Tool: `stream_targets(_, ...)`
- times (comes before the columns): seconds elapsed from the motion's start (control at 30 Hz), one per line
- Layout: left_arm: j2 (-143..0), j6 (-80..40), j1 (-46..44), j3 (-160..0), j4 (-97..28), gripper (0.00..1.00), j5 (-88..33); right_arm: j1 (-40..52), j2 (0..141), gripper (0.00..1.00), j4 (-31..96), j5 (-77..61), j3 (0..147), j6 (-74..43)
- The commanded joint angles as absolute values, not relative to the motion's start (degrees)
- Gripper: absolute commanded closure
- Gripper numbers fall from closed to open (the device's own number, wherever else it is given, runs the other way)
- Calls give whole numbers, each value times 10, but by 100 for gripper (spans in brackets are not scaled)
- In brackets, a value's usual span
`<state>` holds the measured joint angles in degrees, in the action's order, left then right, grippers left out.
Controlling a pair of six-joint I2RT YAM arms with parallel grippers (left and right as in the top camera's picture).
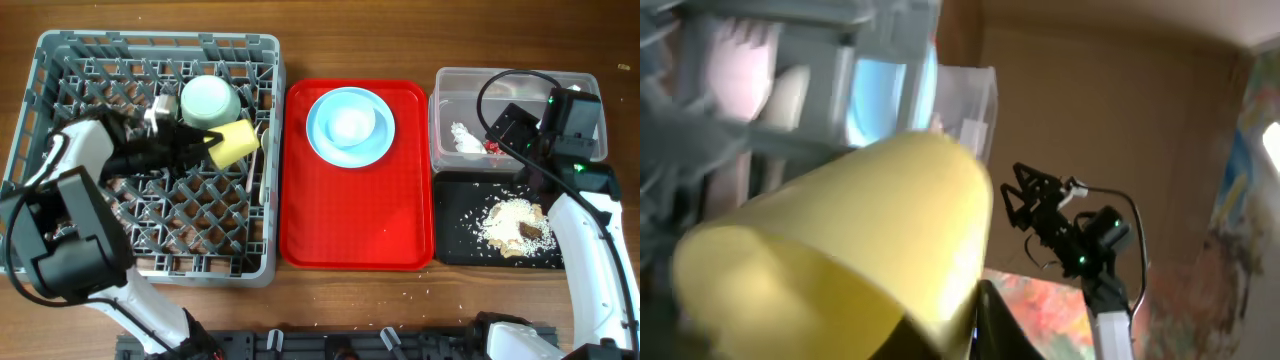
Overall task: Sort waste into correct bins and load items into the dishwasher rack
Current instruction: 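Carry the yellow cup left into the rack, then set the yellow cup down in the rack and release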
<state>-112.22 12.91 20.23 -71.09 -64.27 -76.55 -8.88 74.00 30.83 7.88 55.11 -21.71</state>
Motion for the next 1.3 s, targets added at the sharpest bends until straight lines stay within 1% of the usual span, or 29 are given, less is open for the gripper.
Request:
stream_targets(0.0, -1117, 115, 226, -698, -672, 84, -660, -91, 742, 0, 309, 74, 562, -211)
stream_targets(0.1, -1092, 115, 243, -698, -685, 80, -637, -91, 742, 0, 309, 74, 562, -211)
stream_targets(0.13, -1084, 115, 244, -698, -689, 77, -637, -91, 742, 0, 309, 74, 562, -211)
stream_targets(0.17, -1074, 115, 246, -698, -692, 0, -637, -91, 742, 0, 309, 74, 562, -211)
stream_targets(0.27, -1042, 113, 247, -707, -710, 0, -619, -91, 742, 0, 309, 74, 562, -211)
stream_targets(0.37, -1006, 77, 247, -718, -724, 0, -562, -91, 742, 0, 309, 74, 562, -211)
stream_targets(0.53, -910, 34, 247, -722, -723, 0, -545, -91, 742, 0, 309, 74, 562, -211)
stream_targets(0.6, -855, 5, 246, -724, -703, 0, -519, -91, 742, 0, 309, 74, 562, -211)
stream_targets(0.7, -762, -35, 232, -724, -646, 0, -441, -91, 742, 0, 309, 74, 562, -211)
stream_targets(0.77, -736, -80, 197, -724, -588, 0, -445, -91, 742, 0, 309, 74, 562, -211)
stream_targets(0.8, -739, -81, 179, -724, -569, 0, -447, -91, 742, 0, 309, 74, 562, -211)
stream_targets(0.83, -750, -80, 148, -723, -547, 26, -442, -91, 742, 0, 309, 74, 562, -211)
stream_targets(0.87, -761, -80, 120, -723, -534, 90, -432, -91, 742, 0, 309, 74, 562, -211)
stream_targets(0.9, -777, -86, 89, -723, -523, 96, -394, -91, 742, 0, 309, 74, 562, -211)
stream_targets(0.97, -819, -166, 19, -723, -502, 96, -207, -91, 742, 0, 309, 74, 562, -211)
stream_targets(1.0, -838, -176, -6, -723, -486, 96, -158, -91, 742, 0, 309, 74, 562, -211)
stream_targets(1.07, -867, -177, -37, -723, -460, 96, -115, -91, 742, 0, 309, 74, 562, -211)
stream_targets(1.17, -895, -223, -56, -723, -463, 96, -23, -91, 742, 0, 309, 74, 562, -211)
stream_targets(1.27, -915, -232, -57, -723, -474, 96, 3, -91, 742, 0, 309, 74, 562, -211)
